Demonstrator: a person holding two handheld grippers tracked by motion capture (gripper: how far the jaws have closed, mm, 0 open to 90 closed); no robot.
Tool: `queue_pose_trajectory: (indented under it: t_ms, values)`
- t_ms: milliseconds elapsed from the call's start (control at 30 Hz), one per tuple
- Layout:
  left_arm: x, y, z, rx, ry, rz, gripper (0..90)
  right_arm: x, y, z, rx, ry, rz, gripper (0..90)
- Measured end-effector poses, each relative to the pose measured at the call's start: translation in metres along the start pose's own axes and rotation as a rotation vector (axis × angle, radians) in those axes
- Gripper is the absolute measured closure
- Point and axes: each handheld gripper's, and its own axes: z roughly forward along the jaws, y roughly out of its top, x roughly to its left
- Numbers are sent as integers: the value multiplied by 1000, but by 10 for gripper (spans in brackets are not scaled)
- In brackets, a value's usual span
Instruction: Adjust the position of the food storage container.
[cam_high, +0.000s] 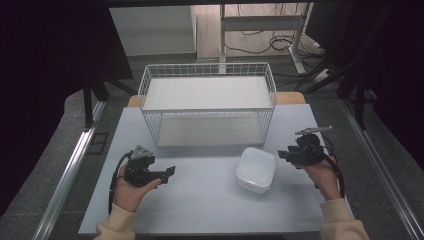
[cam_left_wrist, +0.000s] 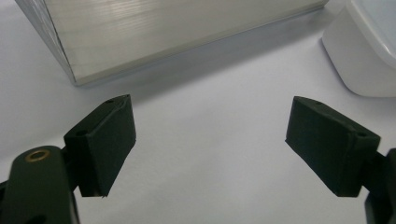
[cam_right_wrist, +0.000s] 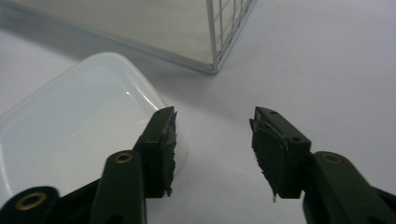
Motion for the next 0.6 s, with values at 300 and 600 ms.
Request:
queue_pose_trajectory:
  t_ms: [300, 600]
  values:
    - [0, 0, 0, 5, -1, 5, 160, 3, 5, 19, 103, -44, -37, 737]
    - [-1, -1, 1, 7, -13, 5, 159, 3, 0, 23, 159, -23, -53, 891]
